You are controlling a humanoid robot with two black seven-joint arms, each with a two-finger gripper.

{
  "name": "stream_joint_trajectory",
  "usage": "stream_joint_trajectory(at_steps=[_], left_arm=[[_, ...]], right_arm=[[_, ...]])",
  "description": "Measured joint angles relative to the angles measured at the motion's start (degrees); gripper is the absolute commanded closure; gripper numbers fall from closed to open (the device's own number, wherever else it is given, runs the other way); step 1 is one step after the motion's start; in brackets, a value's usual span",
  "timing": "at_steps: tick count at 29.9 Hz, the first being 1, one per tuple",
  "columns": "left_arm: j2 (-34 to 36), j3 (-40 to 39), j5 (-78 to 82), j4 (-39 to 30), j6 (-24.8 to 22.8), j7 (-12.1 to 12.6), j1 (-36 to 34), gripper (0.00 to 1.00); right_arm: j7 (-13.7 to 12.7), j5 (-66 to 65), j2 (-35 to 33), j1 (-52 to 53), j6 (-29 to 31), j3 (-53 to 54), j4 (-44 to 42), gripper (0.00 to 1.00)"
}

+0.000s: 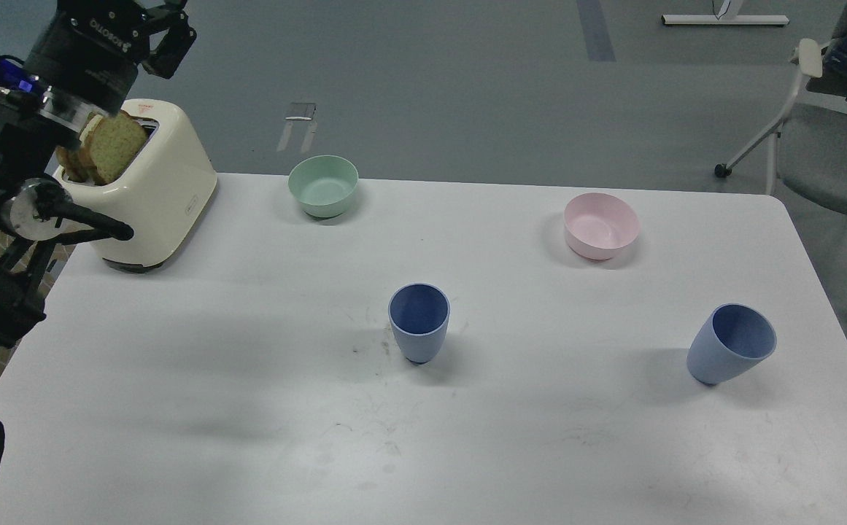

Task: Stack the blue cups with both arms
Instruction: 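Release the cup and raise the left hand back beside the toaster, then reach the right hand to the other blue cup and grasp it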

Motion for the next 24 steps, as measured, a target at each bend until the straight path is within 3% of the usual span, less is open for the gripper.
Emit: stream_joint_trajectory(at_steps=[7, 11, 24], left_arm=[[-0.12, -1.93, -3.40, 5.69, 0.66, 1.41, 2.41, 0.03], [-1.49, -1.76, -3.74, 8.42, 2.57, 3.28, 2.98, 0.03], [-4.17, -1.08, -3.93, 7.94, 3.21, 3.77, 3.01, 0.03]], right_arm=[[0.13, -18.08, -0.83, -2.89, -0.01, -7.69, 2.03, 0.00], [0.14, -21.22, -0.82, -3.94, -0.02, -11.90, 2.47, 0.00], [0.13, -28.55, -0.47, -12.14, -0.02, -17.35, 3.25, 0.05]])
